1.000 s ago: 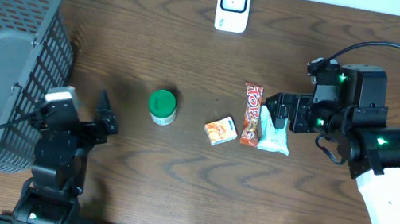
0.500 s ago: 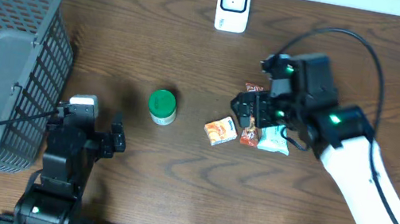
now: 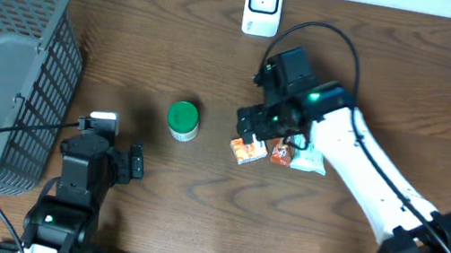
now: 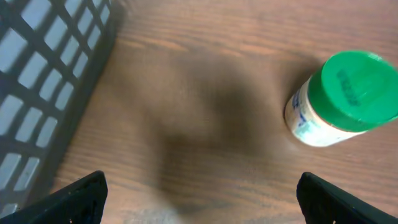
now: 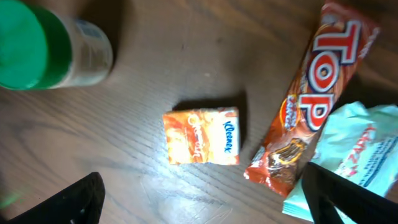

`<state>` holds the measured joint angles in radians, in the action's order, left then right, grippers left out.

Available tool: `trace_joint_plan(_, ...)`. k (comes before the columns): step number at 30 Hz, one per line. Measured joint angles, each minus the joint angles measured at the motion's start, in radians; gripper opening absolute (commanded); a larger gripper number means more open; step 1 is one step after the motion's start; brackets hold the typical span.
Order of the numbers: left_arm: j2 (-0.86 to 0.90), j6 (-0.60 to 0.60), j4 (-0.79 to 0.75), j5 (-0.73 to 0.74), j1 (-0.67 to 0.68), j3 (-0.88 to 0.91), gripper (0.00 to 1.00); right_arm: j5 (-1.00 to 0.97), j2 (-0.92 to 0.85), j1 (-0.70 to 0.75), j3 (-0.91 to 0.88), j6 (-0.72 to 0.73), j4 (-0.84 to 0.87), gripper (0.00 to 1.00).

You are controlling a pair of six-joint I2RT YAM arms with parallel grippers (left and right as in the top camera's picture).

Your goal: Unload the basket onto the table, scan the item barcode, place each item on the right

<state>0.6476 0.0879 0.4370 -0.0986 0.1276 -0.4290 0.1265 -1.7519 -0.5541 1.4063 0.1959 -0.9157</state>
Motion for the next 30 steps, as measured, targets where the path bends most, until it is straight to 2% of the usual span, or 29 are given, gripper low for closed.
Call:
trace_joint_plan(3,0.021,0.000,0.003,0.000,0.000,0.000,0.98,-0.026,-0.024,-0.040,0.000,0.019,0.001,0.89)
trace_joint_plan(6,0.037,-0.003,0.004,0.000,0.000,0.000,0.98,-0.038,-0.033,-0.072,0.000,0.038,0.023,0.99)
trace_joint_plan(11,0.049,-0.006,-0.026,0.000,0.000,0.000,0.98,-0.054,-0.033,-0.104,0.001,0.041,0.072,0.99)
trace_joint_plan(22,-0.035,-0.074,-0.379,0.007,0.000,0.000,0.98,-0.083,-0.033,-0.113,0.001,0.042,0.070,0.99)
trace_joint_plan(30,-0.058,-0.111,-0.661,-0.062,0.000,0.000,0.98,-0.095,-0.033,-0.116,0.001,0.042,0.045,0.99)
